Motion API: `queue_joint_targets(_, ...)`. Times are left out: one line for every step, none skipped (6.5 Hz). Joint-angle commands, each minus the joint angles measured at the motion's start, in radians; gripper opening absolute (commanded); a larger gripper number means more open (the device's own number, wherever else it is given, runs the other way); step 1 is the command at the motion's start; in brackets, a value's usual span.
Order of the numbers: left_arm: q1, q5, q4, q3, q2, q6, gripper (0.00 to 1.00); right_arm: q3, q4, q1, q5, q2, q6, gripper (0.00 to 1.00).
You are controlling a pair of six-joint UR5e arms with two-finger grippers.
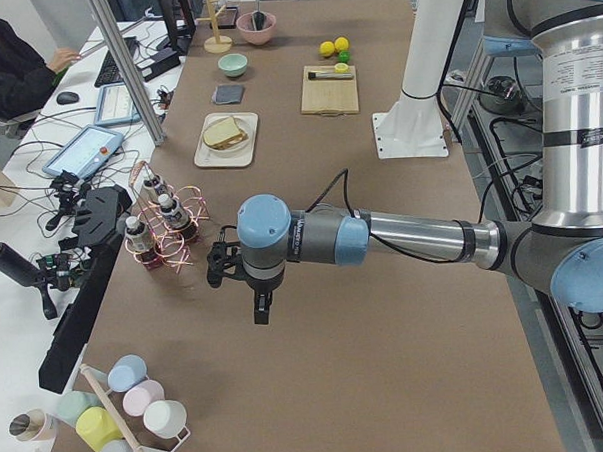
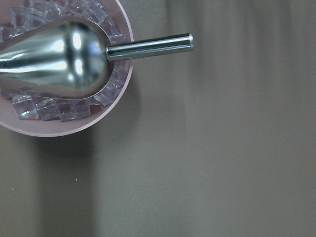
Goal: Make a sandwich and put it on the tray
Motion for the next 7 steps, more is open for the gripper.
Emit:
queue_joint_targets(-0.008,-0.006,0.001,0.019,0.004,0.001,0.98,-0.002,0.07,0.001,0.021,-0.018,0.003,1.0)
queue_joint_targets(-0.008,-0.006,-0.001,0.027,0.004,0.001,0.98,-0.002,0.072,0.001,0.026,-0.018,0.003,1.0)
queue_joint_targets(-0.008,-0.006,-0.004,0.033,0.004,0.001,0.98,-0.002,0.072,0.001,0.024,-0.018,0.005,1.0)
queue_joint_targets(-0.008,-0.006,-0.005,0.033,0.004,0.003,0.98,-0.003,0.072,0.001,0.026,-0.018,0.008,1.0)
queue_joint_targets(-0.008,-0.006,-0.007,0.033,0.004,0.003,0.98,-0.002,0.072,0.001,0.027,-0.018,0.008,1.0)
queue_joint_targets(-0.008,-0.006,-0.005,0.033,-0.002,0.003,0.98,-0.002,0.071,0.001,0.032,-0.018,0.008,1.0)
queue_joint_targets(-0.008,-0.006,-0.005,0.044,-0.014,0.003,0.98,-0.002,0.071,0.001,0.032,-0.019,0.008,1.0)
